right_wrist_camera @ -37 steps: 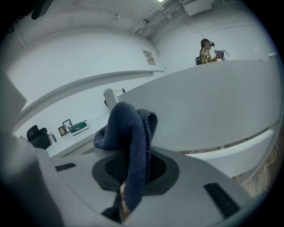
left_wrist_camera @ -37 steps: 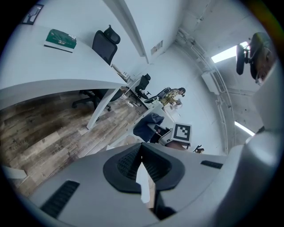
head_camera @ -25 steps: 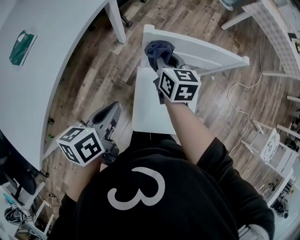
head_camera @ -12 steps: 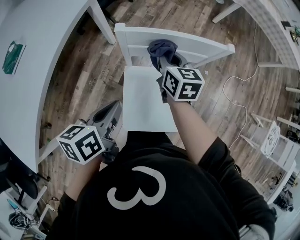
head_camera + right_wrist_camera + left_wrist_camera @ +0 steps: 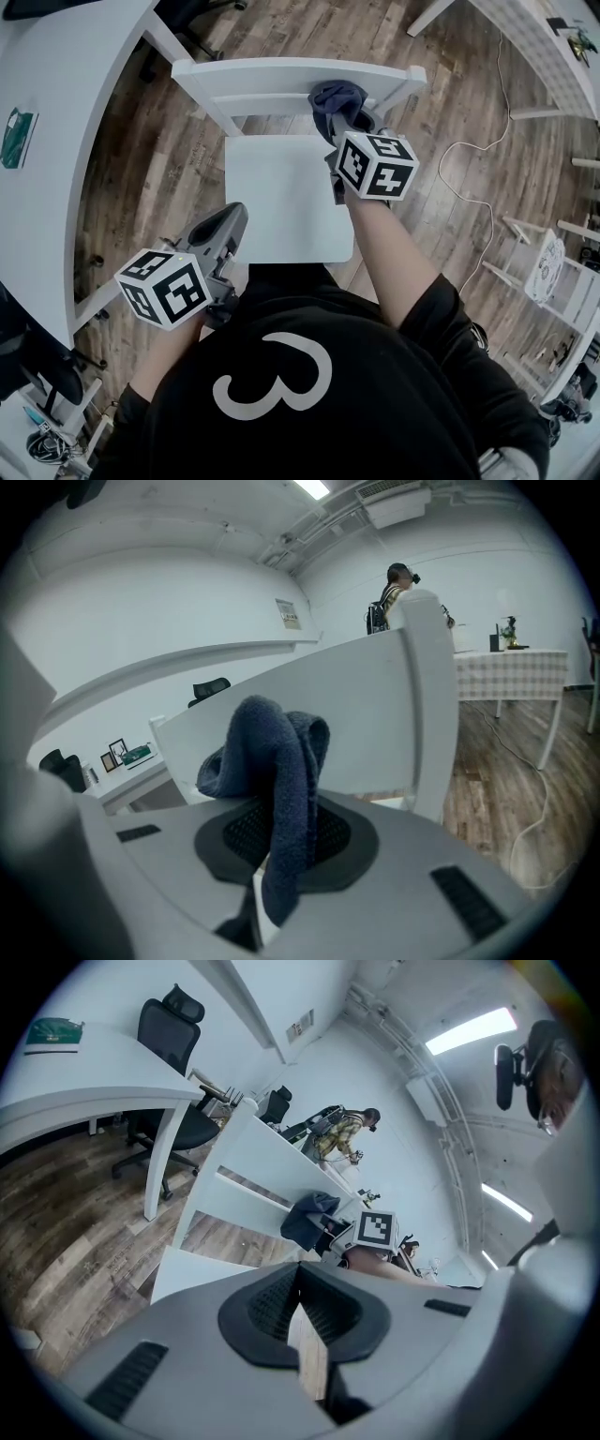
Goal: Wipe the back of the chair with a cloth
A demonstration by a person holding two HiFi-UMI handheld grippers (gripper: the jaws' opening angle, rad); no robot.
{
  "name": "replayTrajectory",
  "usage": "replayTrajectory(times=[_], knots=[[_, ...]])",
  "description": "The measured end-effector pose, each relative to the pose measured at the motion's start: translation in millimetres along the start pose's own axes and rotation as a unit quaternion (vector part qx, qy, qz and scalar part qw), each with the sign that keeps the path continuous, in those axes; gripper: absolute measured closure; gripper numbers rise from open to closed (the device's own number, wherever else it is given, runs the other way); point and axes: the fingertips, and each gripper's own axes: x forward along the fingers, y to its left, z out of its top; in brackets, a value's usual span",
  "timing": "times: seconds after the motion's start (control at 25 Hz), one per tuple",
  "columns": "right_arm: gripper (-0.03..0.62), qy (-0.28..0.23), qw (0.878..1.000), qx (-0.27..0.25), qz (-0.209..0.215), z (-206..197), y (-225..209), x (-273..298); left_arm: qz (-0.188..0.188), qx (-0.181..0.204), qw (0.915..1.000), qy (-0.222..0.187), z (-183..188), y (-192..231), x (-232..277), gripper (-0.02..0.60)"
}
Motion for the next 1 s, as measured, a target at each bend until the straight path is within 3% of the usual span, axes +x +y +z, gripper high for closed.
replayTrajectory(times=[0.44,0.76,1.0], knots=[[0.543,-0.011,1.000,0.009,-0.025,7,-73,-33,0.003,0.009,1.0000,-0.004,-15,-41,25,0.568],[0.543,-0.006,1.000,0.009,-0.014,7,-78,-38,0.005,0.002,0.9999,-0.013,-19,-48,30,0.568],[0.543,-0.017,0.999,-0.016,0.029,6,-50,-41,0.006,-0.008,0.9998,-0.016,-19,-36,23,0.568]])
